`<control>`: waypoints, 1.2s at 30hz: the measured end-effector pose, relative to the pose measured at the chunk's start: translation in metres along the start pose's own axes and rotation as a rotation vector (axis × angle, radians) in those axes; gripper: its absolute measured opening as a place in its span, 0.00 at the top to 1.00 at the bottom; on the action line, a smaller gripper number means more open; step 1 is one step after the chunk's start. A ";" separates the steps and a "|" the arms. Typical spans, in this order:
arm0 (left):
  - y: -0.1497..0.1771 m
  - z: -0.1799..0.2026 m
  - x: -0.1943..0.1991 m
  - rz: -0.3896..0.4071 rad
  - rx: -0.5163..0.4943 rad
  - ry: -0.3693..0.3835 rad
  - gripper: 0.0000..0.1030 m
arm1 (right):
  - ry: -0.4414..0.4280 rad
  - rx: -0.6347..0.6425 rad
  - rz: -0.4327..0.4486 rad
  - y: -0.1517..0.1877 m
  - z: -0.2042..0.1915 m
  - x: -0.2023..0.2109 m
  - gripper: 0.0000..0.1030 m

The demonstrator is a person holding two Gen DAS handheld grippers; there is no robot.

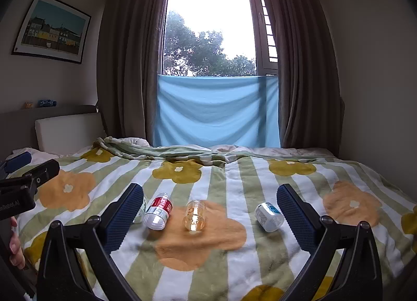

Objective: Flip cup upside down

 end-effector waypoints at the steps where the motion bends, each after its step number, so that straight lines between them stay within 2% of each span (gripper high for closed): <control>1: -0.001 0.000 0.001 0.000 0.000 -0.001 0.00 | -0.001 0.000 0.001 0.000 0.000 0.000 0.01; 36: -0.002 -0.006 -0.002 -0.016 -0.004 0.002 0.00 | 0.006 -0.002 0.008 0.003 -0.004 0.001 0.01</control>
Point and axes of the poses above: each gripper's, at about its wrist camera, not at the fingertips, and x roughly against the way its jaws point, z to its right, y to its underside, the point moved 1 cm from there along -x, roughly the way its jaws point, and after that the axes turned 2 degrees about z, right-handed, at the moved point
